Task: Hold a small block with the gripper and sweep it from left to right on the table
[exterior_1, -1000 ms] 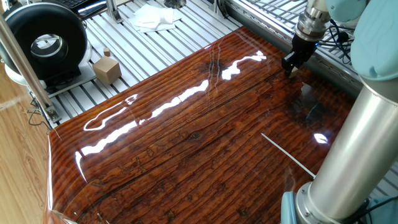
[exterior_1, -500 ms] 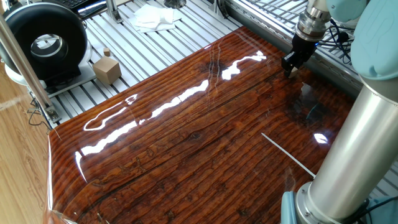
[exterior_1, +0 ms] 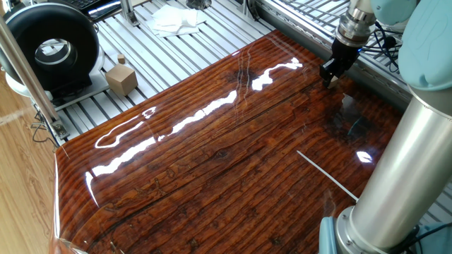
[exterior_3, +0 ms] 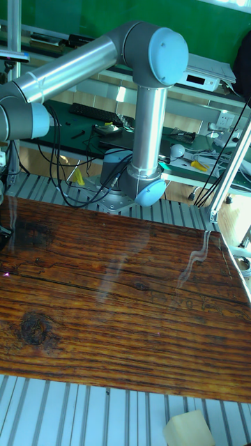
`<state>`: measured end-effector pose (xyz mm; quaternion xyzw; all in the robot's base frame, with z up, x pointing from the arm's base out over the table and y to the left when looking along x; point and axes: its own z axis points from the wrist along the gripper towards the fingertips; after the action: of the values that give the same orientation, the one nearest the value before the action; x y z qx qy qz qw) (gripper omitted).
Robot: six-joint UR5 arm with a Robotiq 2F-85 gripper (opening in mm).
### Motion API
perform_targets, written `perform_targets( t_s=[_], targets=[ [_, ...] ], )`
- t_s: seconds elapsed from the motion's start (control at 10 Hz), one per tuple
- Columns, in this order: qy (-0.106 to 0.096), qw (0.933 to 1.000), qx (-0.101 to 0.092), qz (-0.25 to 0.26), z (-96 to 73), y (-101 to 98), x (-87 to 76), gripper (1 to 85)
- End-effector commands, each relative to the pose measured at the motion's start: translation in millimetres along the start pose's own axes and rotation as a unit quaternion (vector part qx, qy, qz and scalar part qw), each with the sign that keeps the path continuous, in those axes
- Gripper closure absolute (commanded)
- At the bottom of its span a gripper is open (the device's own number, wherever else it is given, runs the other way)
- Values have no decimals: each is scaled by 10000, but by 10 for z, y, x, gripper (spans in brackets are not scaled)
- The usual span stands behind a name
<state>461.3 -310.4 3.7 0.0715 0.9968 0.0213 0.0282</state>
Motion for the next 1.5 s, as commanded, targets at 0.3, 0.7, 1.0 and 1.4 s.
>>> perform_targets(
  t_s=[0.3,0.7,1.0,1.4],
  targets=[
    [-40,10000,-41,52,-12,8,-16,847],
    [-37,10000,-64,61,-13,21,-15,847],
    [-35,9999,-79,85,-13,30,-14,847],
    [-23,9999,-101,117,-17,52,-13,847]
  ],
)
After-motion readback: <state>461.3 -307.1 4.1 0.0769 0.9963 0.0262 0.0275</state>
